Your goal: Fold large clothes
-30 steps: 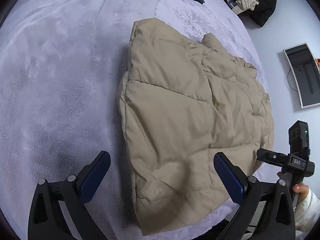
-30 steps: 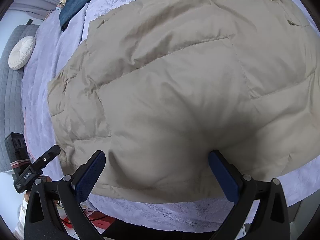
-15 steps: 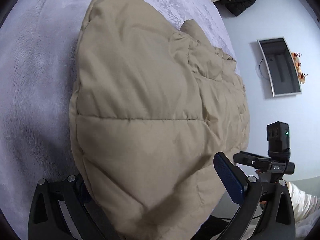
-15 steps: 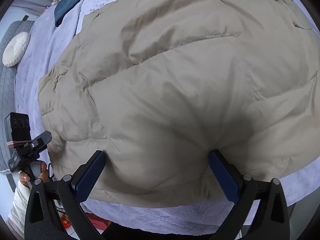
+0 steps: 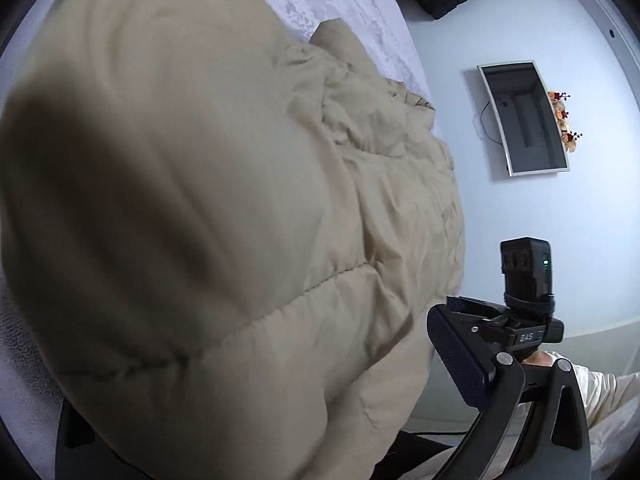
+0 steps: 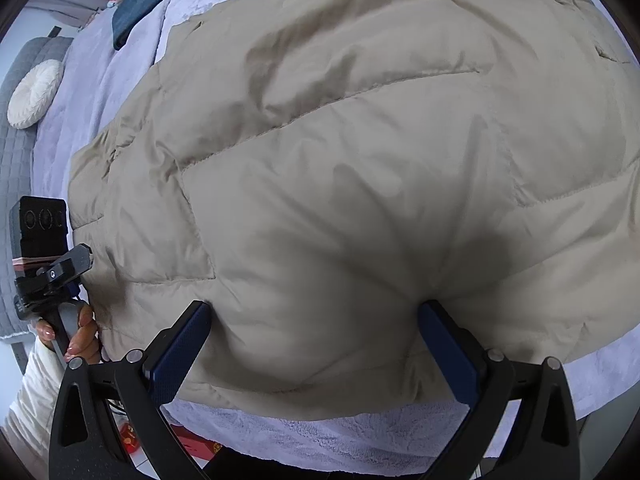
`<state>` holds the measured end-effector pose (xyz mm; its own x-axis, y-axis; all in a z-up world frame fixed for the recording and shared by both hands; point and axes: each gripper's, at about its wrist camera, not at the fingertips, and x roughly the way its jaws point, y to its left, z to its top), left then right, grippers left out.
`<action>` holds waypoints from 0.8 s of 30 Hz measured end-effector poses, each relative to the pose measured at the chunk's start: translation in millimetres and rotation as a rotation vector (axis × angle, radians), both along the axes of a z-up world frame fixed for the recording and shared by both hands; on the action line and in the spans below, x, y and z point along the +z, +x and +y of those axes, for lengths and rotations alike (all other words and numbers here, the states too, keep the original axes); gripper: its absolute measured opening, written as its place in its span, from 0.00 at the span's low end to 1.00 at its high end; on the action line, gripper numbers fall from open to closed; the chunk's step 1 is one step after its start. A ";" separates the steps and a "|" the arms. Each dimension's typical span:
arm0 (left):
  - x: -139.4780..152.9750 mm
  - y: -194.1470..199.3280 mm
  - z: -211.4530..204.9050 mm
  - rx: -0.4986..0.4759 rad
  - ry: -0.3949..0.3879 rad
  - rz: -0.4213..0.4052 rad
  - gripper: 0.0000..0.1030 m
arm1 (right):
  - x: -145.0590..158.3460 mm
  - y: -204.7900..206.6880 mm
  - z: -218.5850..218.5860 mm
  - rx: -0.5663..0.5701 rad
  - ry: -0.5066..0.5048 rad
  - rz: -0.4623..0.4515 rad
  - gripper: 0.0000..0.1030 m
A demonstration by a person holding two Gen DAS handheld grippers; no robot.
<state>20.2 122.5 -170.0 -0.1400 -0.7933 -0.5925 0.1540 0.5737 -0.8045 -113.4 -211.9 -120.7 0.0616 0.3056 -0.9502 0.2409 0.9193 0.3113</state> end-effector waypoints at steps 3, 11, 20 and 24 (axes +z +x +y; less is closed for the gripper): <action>-3.4 -0.8 -0.6 0.018 0.029 0.018 0.70 | 2.9 2.3 1.8 0.008 0.004 0.009 1.00; 42.3 -9.5 -2.2 0.036 0.029 -0.033 0.30 | 46.3 8.6 -9.0 0.013 -0.011 -0.116 1.00; 123.2 -25.2 -33.2 0.087 0.042 -0.053 0.30 | 40.7 31.0 -49.2 -0.057 0.012 -0.241 0.09; 161.5 -31.6 -67.4 0.137 0.086 -0.045 0.30 | 15.1 51.8 -53.0 -0.025 0.059 -0.261 0.08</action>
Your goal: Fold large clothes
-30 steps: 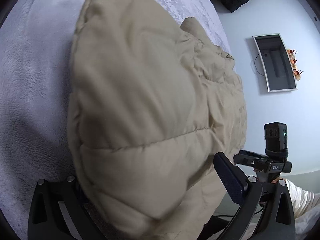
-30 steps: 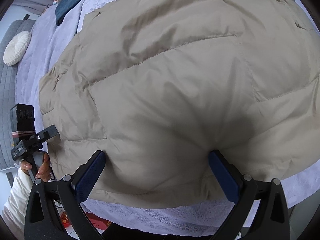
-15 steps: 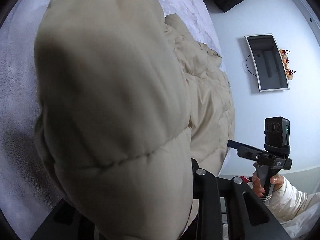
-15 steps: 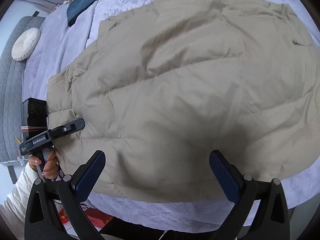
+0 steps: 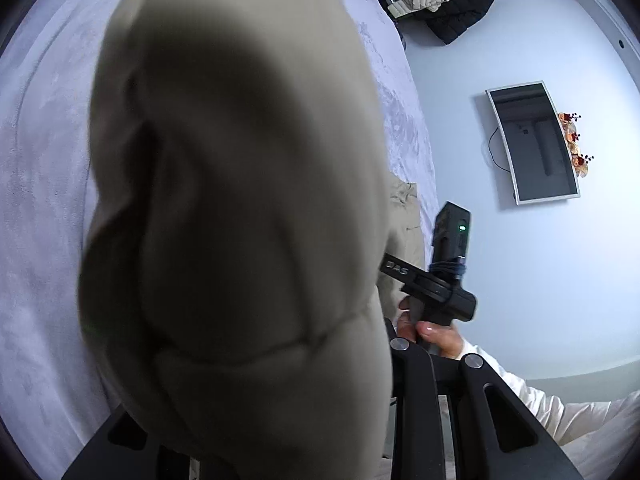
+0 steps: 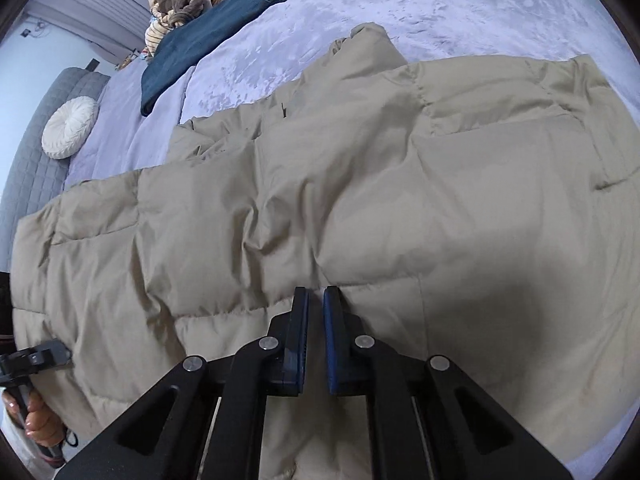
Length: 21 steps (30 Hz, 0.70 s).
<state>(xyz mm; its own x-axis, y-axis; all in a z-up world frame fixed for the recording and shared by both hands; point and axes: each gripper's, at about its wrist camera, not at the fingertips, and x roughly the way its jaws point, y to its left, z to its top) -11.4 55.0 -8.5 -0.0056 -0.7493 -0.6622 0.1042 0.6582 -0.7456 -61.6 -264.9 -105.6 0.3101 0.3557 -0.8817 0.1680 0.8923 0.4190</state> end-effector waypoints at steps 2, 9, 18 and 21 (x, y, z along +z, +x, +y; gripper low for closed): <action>19.0 -4.6 -30.7 0.009 0.016 -0.006 0.30 | -11.5 10.4 -4.9 0.007 0.034 0.001 0.08; 51.0 -0.7 -147.6 -0.059 0.100 -0.032 0.31 | -47.6 34.7 -20.1 0.000 0.180 0.042 0.00; 38.9 28.0 -242.1 -0.190 -0.027 0.066 0.71 | -19.9 -2.0 -99.9 -0.110 0.380 0.017 0.04; 22.4 34.3 -263.2 -0.234 -0.064 0.068 0.71 | -15.0 -32.4 -130.4 -0.178 0.407 0.008 0.04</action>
<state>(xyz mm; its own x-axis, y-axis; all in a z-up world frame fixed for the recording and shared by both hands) 22.9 -208.2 13.9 -0.2272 -0.7625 -0.6058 0.1966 0.5734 -0.7954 -94.0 -395.3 -120.6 0.3912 0.6161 -0.6836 0.3087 0.6119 0.7282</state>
